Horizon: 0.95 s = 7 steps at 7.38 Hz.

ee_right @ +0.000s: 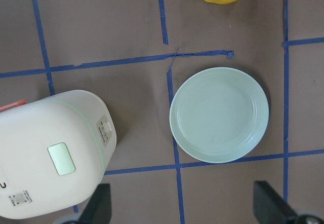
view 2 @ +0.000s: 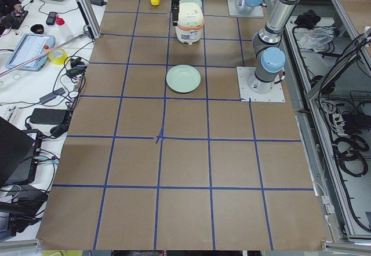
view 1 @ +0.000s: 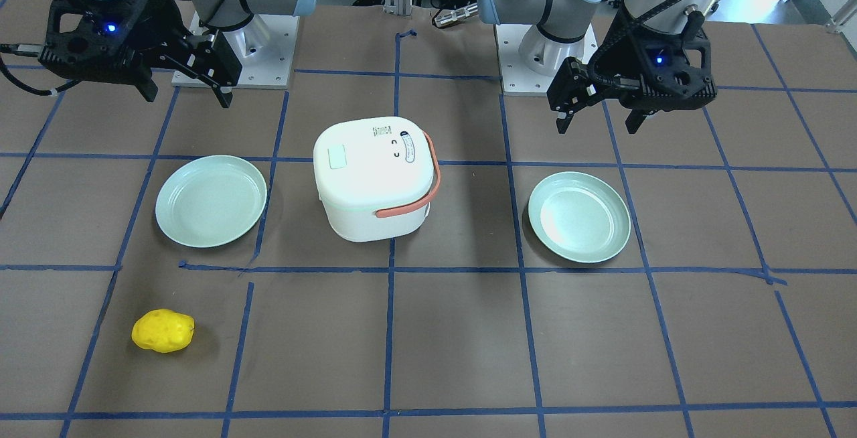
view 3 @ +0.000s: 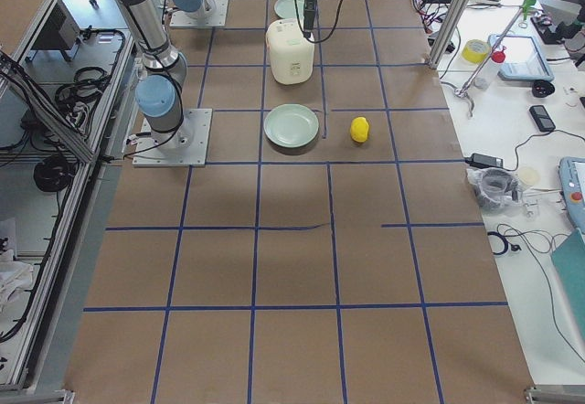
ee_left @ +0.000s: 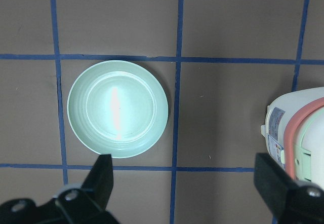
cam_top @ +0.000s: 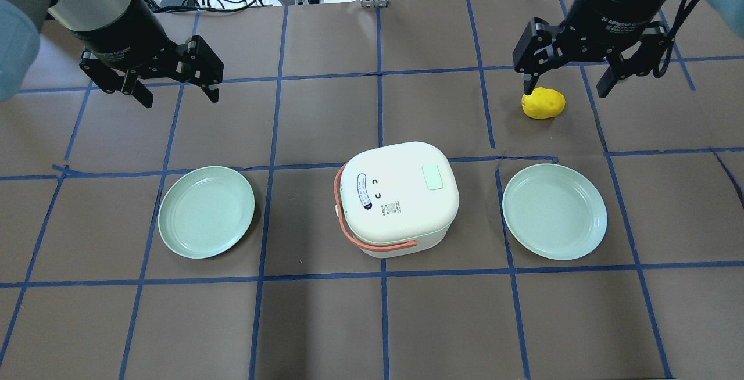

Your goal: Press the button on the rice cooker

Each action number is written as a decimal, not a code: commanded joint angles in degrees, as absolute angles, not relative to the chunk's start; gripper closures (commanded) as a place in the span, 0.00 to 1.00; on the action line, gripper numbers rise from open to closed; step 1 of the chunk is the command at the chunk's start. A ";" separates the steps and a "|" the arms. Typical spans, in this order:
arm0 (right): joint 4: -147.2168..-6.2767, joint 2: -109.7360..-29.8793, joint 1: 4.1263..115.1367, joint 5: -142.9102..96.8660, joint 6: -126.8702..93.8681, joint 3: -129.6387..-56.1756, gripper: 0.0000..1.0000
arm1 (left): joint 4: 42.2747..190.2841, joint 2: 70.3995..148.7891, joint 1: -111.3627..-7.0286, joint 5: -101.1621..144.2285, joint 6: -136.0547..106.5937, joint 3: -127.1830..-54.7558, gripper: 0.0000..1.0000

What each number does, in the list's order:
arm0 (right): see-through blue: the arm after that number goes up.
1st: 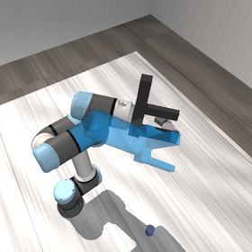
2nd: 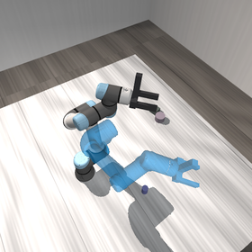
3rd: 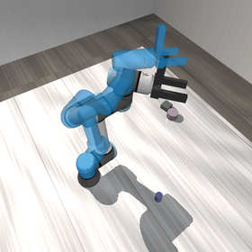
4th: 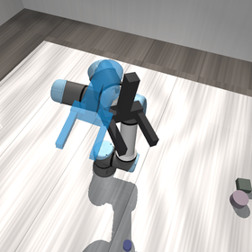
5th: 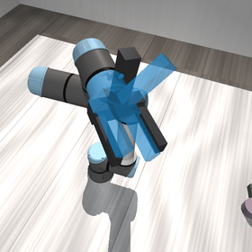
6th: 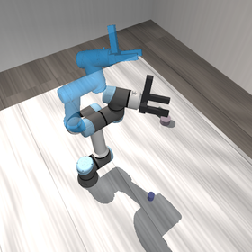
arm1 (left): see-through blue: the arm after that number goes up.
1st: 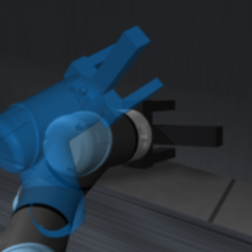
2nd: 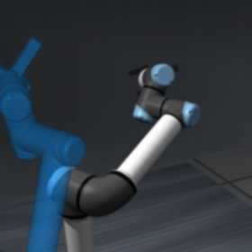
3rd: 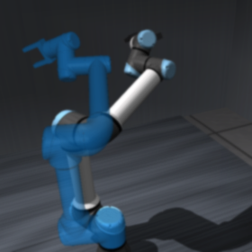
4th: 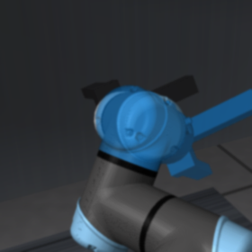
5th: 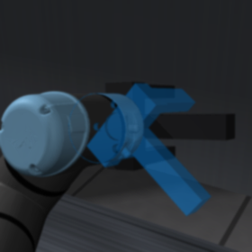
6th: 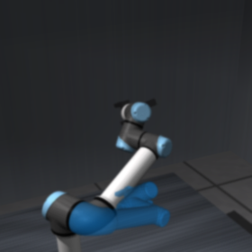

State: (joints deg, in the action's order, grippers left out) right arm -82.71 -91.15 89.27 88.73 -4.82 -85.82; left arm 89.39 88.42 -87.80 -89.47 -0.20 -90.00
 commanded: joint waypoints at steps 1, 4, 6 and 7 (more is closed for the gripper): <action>-82.62 -91.14 89.47 88.59 -6.40 -85.87 0.00 | 89.38 88.42 -87.80 -89.47 -0.18 -90.00 0.00; -82.70 -91.14 89.65 89.39 -7.12 -85.96 0.00 | 89.38 88.42 -87.80 -89.47 -0.18 -90.00 0.00; -83.14 -90.97 90.70 87.20 -8.08 -86.22 0.53 | 89.38 88.42 -87.80 -89.47 -0.18 -90.00 0.00; -83.49 -90.01 93.57 85.97 -10.52 -86.66 0.77 | 89.38 88.42 -87.80 -89.47 -0.26 -90.00 0.00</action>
